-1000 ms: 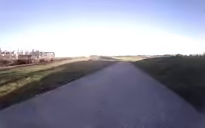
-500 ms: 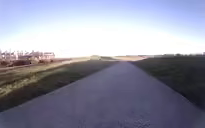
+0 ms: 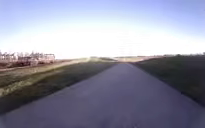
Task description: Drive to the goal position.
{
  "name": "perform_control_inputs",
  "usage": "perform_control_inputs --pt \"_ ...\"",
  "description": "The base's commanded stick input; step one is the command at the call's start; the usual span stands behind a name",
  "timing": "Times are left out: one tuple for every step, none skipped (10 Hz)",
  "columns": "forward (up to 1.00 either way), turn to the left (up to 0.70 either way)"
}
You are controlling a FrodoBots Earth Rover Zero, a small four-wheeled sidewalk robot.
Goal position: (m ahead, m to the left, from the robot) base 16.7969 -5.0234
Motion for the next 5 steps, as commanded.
perform_control_inputs --pt "0.7 -0.03" --pt "0.7 -0.03" --pt "0.7 -0.05" --pt "0.7 -0.06" --pt "0.7 -0.06"
